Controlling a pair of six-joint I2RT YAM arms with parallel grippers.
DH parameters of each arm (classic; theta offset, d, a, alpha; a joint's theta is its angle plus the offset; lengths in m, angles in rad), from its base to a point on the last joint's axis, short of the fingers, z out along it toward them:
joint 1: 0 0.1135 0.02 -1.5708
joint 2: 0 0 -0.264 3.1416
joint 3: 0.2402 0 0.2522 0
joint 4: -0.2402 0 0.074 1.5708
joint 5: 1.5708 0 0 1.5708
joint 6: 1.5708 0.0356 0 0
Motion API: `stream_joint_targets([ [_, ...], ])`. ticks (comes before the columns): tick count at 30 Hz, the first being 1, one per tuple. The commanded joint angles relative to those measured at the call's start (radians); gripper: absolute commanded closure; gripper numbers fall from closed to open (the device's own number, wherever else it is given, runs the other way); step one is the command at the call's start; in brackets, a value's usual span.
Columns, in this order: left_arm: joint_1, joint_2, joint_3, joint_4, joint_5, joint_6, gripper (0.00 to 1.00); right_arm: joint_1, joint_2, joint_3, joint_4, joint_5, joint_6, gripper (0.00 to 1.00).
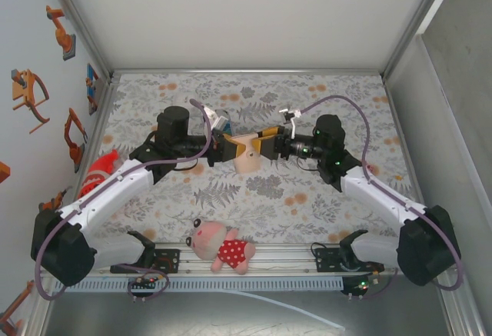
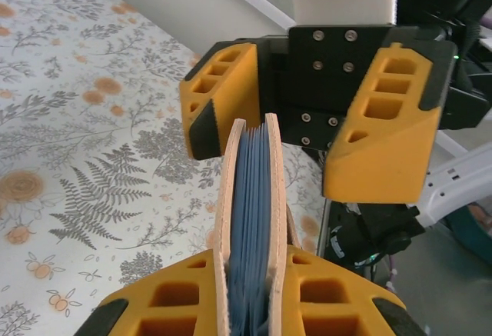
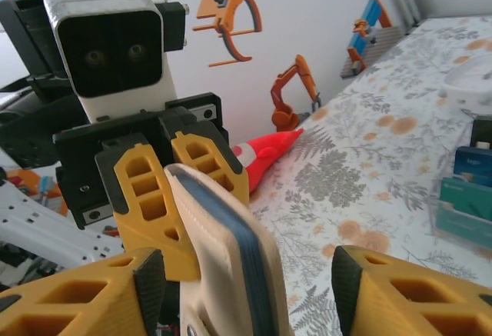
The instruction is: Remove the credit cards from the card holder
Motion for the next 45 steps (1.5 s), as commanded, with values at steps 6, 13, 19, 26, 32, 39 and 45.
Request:
stream_joint_targets([
  [6, -0.001, 0.004, -0.016, 0.113, 0.057, -0.024, 0.97, -0.003, 0.024, 0.029, 0.08, -0.054, 0.025, 0.65],
  [13, 0.01, 0.024, -0.016, 0.115, 0.057, -0.054, 0.55, -0.006, -0.005, 0.015, 0.068, -0.007, 0.002, 0.99],
  [19, 0.023, 0.012, -0.077, 0.078, 0.051, -0.056, 0.3, -0.013, -0.038, 0.01, 0.056, 0.062, -0.019, 1.0],
  [26, 0.023, 0.048, -0.145, 0.169, 0.046, -0.12, 0.3, -0.014, -0.035, 0.015, 0.081, 0.058, 0.011, 1.0],
  [32, 0.013, 0.095, -0.135, 0.255, 0.073, -0.158, 0.33, -0.014, -0.035, 0.0, 0.094, 0.058, 0.029, 1.0],
  [39, 0.01, 0.107, -0.131, 0.338, 0.088, -0.205, 0.35, -0.014, -0.037, -0.022, 0.095, 0.069, 0.032, 1.0],
  [45, 0.01, 0.104, -0.118, 0.36, 0.098, -0.226, 0.69, -0.014, -0.028, -0.026, 0.09, 0.083, 0.016, 1.0],
])
